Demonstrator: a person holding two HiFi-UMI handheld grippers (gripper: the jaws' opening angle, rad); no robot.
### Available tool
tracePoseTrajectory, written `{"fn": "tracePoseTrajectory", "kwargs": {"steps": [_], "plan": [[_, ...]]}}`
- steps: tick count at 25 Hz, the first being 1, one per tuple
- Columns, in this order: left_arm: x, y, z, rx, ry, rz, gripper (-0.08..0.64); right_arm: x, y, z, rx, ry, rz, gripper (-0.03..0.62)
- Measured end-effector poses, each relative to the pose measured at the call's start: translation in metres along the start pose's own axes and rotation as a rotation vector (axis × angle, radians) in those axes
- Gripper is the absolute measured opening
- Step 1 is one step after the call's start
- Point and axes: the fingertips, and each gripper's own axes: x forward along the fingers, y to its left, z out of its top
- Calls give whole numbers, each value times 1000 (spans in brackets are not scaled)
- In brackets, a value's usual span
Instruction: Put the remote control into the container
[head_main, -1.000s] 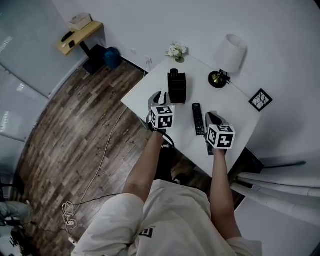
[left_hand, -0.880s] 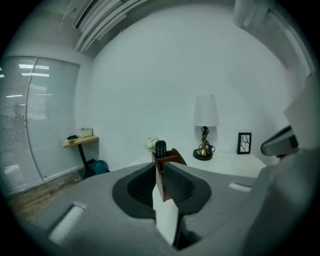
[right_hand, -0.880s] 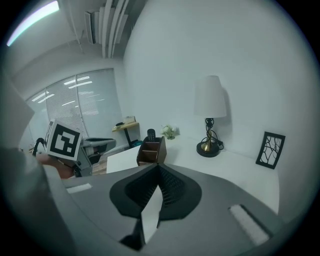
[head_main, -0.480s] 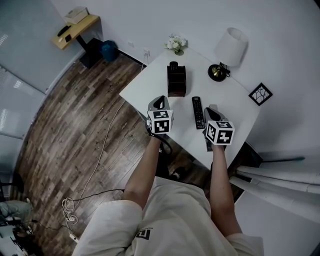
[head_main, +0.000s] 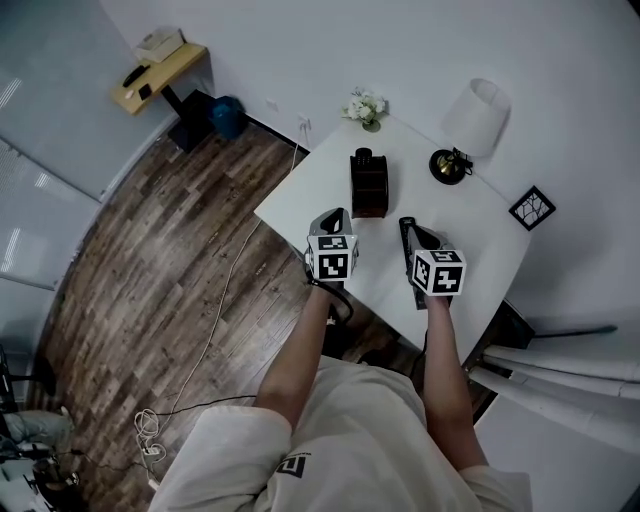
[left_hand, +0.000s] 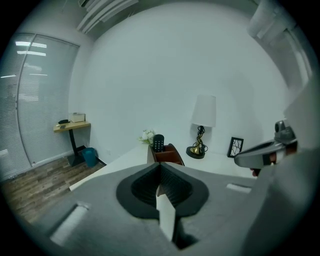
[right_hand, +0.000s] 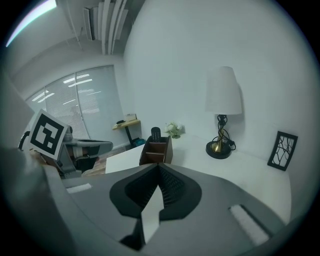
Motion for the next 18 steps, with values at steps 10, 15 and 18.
{"fn": "tracePoseTrajectory", "kwargs": {"steps": [10,15,18], "plan": [[5,10,15,-84,-51,-87,5,35,-19,0,-31,39,-2,2],[12,11,11,-41,-32,-104,5,60,-44,-30,5,182,16,14],[17,12,6,-23,-14,-123,5,79,-48,-58,118,294,54,135]]}}
